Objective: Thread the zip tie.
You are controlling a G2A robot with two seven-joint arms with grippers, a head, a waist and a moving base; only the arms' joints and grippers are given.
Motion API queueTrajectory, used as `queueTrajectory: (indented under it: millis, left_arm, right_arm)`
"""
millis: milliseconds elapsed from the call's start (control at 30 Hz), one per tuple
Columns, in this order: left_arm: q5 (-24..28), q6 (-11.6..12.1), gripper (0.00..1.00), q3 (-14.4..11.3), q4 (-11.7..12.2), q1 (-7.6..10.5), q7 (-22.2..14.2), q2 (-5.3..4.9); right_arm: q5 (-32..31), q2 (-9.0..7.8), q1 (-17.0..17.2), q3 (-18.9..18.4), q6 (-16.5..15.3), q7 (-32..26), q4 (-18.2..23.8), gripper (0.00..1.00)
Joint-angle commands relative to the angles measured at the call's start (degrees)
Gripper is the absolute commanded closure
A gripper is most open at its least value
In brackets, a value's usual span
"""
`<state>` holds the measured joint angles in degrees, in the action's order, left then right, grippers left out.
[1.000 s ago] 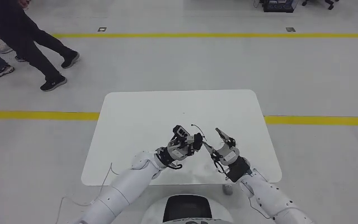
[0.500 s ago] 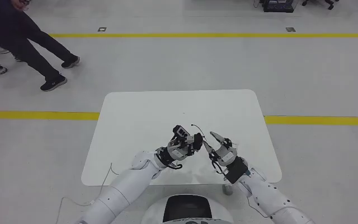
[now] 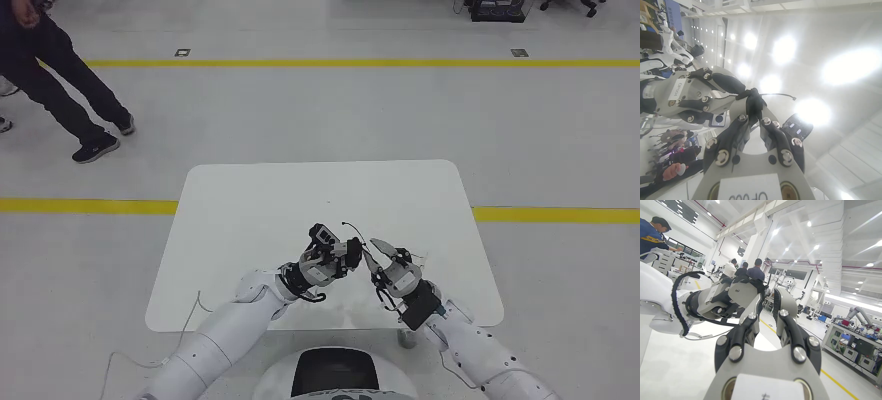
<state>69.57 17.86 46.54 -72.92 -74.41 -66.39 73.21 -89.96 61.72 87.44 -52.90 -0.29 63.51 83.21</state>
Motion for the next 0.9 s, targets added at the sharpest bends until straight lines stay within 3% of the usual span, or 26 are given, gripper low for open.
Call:
queueTrajectory:
  millis: [0, 333, 867]
  left_arm:
    - [0.0, 0.0, 1.0, 0.0, 0.0, 0.0, 0.0, 0.0]
    - [0.0, 0.0, 1.0, 0.0, 0.0, 0.0, 0.0, 0.0]
    - [0.0, 0.0, 1.0, 0.0, 0.0, 0.0, 0.0, 0.0]
  right_arm:
    - [0.0, -0.04, 0.0, 0.1, 0.2, 0.0, 0.1, 0.84]
    - [0.0, -0.42, 0.0, 0.5, 0.8, 0.1, 0.5, 1.0]
    - [0.0, -0.63, 0.6, 0.5, 1.4, -0.4, 0.2, 1.0]
